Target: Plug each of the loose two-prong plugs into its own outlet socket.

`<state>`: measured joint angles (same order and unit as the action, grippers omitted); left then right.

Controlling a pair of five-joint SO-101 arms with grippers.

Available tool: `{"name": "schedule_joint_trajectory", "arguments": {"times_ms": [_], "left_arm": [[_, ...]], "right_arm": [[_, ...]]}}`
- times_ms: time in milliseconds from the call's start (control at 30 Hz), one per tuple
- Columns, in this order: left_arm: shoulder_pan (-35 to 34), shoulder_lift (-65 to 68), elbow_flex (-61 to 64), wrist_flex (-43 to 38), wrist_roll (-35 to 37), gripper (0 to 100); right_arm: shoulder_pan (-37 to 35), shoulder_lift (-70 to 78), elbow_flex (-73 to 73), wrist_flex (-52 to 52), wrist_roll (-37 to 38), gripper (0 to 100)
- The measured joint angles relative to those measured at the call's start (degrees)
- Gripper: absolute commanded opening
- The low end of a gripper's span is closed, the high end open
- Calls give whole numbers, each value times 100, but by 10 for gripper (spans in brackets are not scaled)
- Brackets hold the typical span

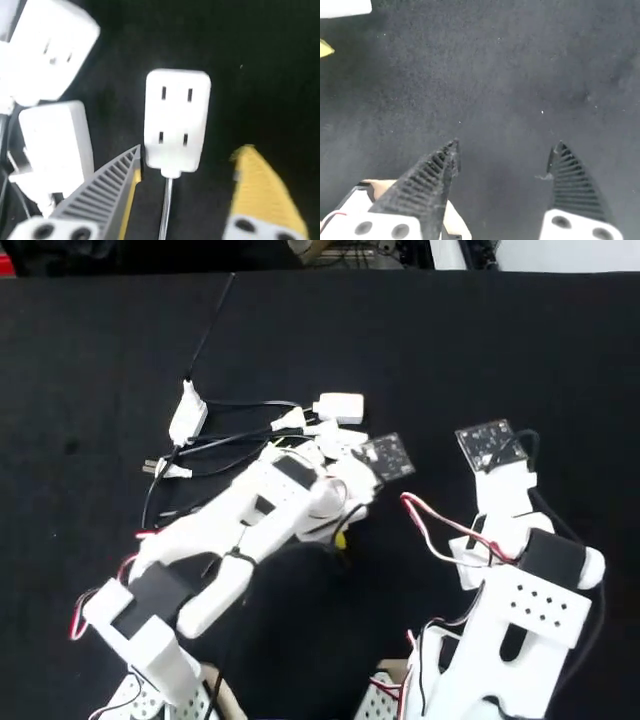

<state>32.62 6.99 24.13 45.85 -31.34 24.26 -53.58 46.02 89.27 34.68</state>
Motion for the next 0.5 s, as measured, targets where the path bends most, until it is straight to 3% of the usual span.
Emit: {"name": "schedule_joint_trajectory", "arguments": {"times_ms": [200, 500], "left_arm": [[70, 53, -9, -176, 642, 55], [79, 9, 123, 158, 686, 29]], "right_arm": [[0, 0, 193, -246, 0, 276], [0, 0, 202, -264, 0, 276]]}}
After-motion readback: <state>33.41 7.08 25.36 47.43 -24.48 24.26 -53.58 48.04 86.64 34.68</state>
